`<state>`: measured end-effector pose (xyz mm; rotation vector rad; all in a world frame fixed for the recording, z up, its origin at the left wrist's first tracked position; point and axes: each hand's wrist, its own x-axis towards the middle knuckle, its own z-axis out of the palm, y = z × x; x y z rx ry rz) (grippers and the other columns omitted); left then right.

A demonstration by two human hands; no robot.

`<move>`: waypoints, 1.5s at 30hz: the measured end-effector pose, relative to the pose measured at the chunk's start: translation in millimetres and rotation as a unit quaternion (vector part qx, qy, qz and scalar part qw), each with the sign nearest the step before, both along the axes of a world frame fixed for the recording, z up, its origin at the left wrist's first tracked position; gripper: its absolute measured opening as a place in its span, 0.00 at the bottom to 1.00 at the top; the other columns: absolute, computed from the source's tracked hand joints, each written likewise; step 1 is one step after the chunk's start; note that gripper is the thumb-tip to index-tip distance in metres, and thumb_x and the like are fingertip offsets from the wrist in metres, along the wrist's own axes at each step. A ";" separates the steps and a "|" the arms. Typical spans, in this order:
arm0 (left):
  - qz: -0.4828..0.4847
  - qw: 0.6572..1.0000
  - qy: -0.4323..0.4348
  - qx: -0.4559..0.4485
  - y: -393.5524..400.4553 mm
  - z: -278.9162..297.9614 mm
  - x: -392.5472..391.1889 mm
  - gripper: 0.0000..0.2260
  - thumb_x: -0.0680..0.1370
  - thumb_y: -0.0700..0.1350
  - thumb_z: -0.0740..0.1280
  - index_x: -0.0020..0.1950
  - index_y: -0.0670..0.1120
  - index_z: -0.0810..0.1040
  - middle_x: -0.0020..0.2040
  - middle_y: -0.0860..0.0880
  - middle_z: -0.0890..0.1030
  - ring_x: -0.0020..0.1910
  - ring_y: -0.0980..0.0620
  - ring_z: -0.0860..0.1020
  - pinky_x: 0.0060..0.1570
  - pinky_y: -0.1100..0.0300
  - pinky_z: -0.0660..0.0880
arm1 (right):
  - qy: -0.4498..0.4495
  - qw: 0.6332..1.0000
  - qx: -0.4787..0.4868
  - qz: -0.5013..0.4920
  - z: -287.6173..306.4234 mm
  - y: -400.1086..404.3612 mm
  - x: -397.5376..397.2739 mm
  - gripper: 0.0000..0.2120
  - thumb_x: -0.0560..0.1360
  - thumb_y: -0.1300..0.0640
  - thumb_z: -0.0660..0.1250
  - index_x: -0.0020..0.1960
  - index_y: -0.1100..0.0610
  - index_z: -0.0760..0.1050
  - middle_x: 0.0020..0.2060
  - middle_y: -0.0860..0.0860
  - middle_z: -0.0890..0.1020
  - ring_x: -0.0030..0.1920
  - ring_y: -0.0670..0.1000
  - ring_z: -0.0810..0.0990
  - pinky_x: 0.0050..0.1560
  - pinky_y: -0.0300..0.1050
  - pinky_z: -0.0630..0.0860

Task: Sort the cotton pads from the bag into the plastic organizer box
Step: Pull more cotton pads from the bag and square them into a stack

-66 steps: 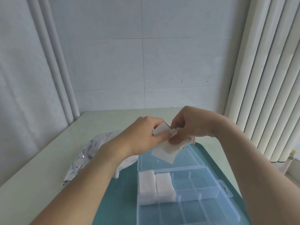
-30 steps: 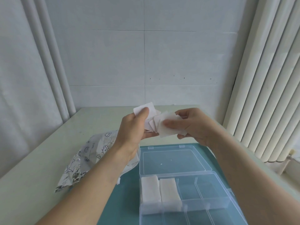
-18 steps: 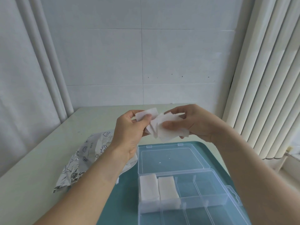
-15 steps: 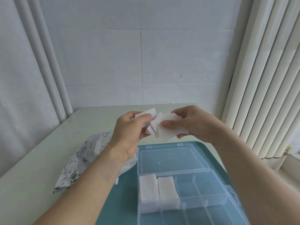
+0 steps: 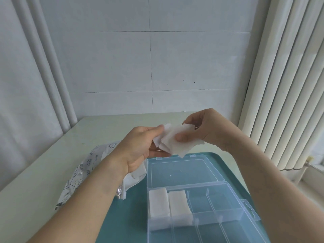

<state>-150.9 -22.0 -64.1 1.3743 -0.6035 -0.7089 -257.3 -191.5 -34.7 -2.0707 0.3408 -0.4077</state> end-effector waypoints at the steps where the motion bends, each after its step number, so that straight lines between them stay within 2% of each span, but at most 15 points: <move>1: -0.030 1.000 -0.001 0.004 0.9 0.6 -0.7 0.18 0.83 0.47 0.62 0.56 0.32 0.80 0.53 0.32 0.82 0.49 0.39 0.83 0.48 0.49 0.83 | 0.000 1.000 -0.019 -0.003 0.1 2.1 0.4 0.12 0.62 0.56 0.84 0.41 0.53 0.83 0.34 0.50 0.84 0.28 0.45 0.77 0.31 0.33 0.72; 4: -0.106 0.994 -0.028 0.011 3.3 0.1 -5.3 0.18 0.81 0.49 0.64 0.60 0.35 0.80 0.53 0.33 0.83 0.51 0.38 0.83 0.49 0.49 0.82 | -0.013 0.998 -0.068 -0.005 -1.6 5.3 3.2 0.14 0.62 0.51 0.84 0.45 0.48 0.86 0.39 0.51 0.85 0.35 0.46 0.81 0.42 0.41 0.79; 5: -0.124 0.992 -0.029 0.010 3.6 -0.9 -7.0 0.17 0.80 0.48 0.64 0.61 0.36 0.79 0.53 0.34 0.83 0.51 0.38 0.83 0.49 0.50 0.83 | -0.015 0.997 -0.078 -0.008 -1.3 6.1 3.7 0.18 0.62 0.50 0.84 0.49 0.48 0.85 0.37 0.49 0.84 0.34 0.48 0.80 0.41 0.44 0.78; 8: -0.139 0.990 0.013 -0.011 2.2 -4.2 -10.5 0.16 0.82 0.45 0.62 0.62 0.34 0.77 0.50 0.35 0.83 0.49 0.38 0.83 0.45 0.54 0.82 | -0.003 0.994 -0.111 0.005 0.9 6.4 2.4 0.24 0.64 0.52 0.83 0.58 0.49 0.81 0.29 0.45 0.78 0.27 0.45 0.74 0.33 0.38 0.73; 10: -0.117 0.992 0.041 -0.030 0.9 -4.8 -10.2 0.16 0.83 0.44 0.60 0.62 0.33 0.75 0.49 0.35 0.83 0.46 0.39 0.84 0.43 0.55 0.83 | 0.002 0.992 -0.121 0.029 3.3 5.8 -0.4 0.22 0.66 0.58 0.82 0.58 0.51 0.79 0.32 0.51 0.82 0.29 0.47 0.80 0.40 0.50 0.81; 12: -0.088 0.994 0.052 -0.046 0.4 -5.3 -8.5 0.15 0.82 0.43 0.61 0.62 0.33 0.75 0.48 0.36 0.83 0.45 0.38 0.84 0.42 0.54 0.83 | -0.009 0.995 -0.101 0.011 4.7 4.0 -1.3 0.17 0.67 0.62 0.81 0.53 0.55 0.80 0.36 0.52 0.86 0.31 0.51 0.85 0.46 0.59 0.81; 17: -0.035 0.995 0.057 -0.072 -0.7 -5.1 -2.6 0.15 0.80 0.42 0.65 0.62 0.35 0.76 0.53 0.34 0.83 0.51 0.36 0.83 0.45 0.51 0.83 | -0.048 0.998 -0.036 -0.027 2.2 -3.0 -0.6 0.08 0.69 0.60 0.80 0.44 0.60 0.82 0.34 0.54 0.86 0.37 0.57 0.87 0.45 0.55 0.83; 21: -0.088 0.989 0.067 -0.094 -0.4 -1.5 -4.9 0.16 0.80 0.43 0.63 0.65 0.37 0.76 0.59 0.36 0.81 0.57 0.36 0.81 0.52 0.48 0.82 | -0.097 0.995 -0.025 0.003 1.4 -3.0 2.0 0.02 0.74 0.63 0.75 0.46 0.61 0.84 0.34 0.53 0.86 0.32 0.47 0.83 0.33 0.41 0.77; 25: -0.129 0.982 0.098 -0.093 -0.6 -1.0 -10.6 0.17 0.80 0.47 0.63 0.64 0.38 0.77 0.58 0.35 0.81 0.54 0.37 0.82 0.49 0.50 0.82 | -0.093 0.990 -0.102 0.014 -5.8 3.1 10.3 0.03 0.76 0.59 0.73 0.49 0.55 0.86 0.37 0.48 0.86 0.31 0.42 0.78 0.34 0.33 0.73; 28: -0.097 0.981 0.150 -0.081 -4.7 -1.5 -13.5 0.13 0.81 0.48 0.62 0.57 0.40 0.79 0.50 0.37 0.81 0.44 0.41 0.82 0.38 0.56 0.80 | -0.065 0.974 -0.218 -0.019 -9.8 10.5 15.4 0.10 0.77 0.50 0.71 0.58 0.48 0.81 0.47 0.42 0.83 0.43 0.41 0.80 0.42 0.29 0.74; 31: -0.079 0.964 0.234 -0.097 -8.5 -4.9 -13.4 0.14 0.82 0.49 0.60 0.56 0.40 0.79 0.45 0.40 0.81 0.41 0.44 0.79 0.36 0.56 0.78 | -0.024 0.978 -0.203 0.041 -8.1 13.2 12.4 0.24 0.74 0.43 0.73 0.68 0.45 0.75 0.57 0.41 0.80 0.55 0.40 0.79 0.56 0.40 0.78; 34: -0.103 0.943 0.287 -0.133 -8.3 -5.0 -11.7 0.13 0.79 0.49 0.64 0.58 0.41 0.78 0.50 0.43 0.81 0.47 0.47 0.75 0.46 0.55 0.77 | 0.032 0.972 -0.212 0.098 -9.4 16.3 9.8 0.37 0.63 0.46 0.82 0.70 0.45 0.72 0.59 0.40 0.79 0.59 0.40 0.78 0.59 0.43 0.79; 39: -0.129 0.938 0.289 -0.142 -7.8 -10.7 -6.0 0.11 0.77 0.40 0.64 0.54 0.39 0.83 0.57 0.40 0.75 0.54 0.46 0.71 0.68 0.45 0.67 | -0.036 0.980 -0.164 0.107 -13.2 16.8 12.6 0.33 0.62 0.60 0.84 0.64 0.50 0.78 0.52 0.42 0.84 0.56 0.39 0.81 0.59 0.41 0.79; 43: -0.131 0.938 0.288 -0.137 -7.6 -11.3 -4.9 0.15 0.75 0.37 0.64 0.61 0.40 0.77 0.56 0.42 0.73 0.53 0.43 0.76 0.56 0.44 0.77 | -0.038 0.981 -0.133 0.137 -11.3 17.5 10.6 0.34 0.61 0.61 0.85 0.64 0.48 0.77 0.54 0.42 0.84 0.56 0.44 0.82 0.57 0.42 0.80; 45: -0.146 0.944 0.270 -0.119 -6.3 -10.5 -6.8 0.13 0.74 0.38 0.67 0.59 0.42 0.74 0.51 0.42 0.76 0.49 0.44 0.78 0.48 0.49 0.79 | -0.038 0.977 -0.164 0.131 -11.2 19.2 11.0 0.40 0.59 0.57 0.86 0.67 0.46 0.74 0.59 0.39 0.80 0.61 0.40 0.78 0.59 0.38 0.78</move>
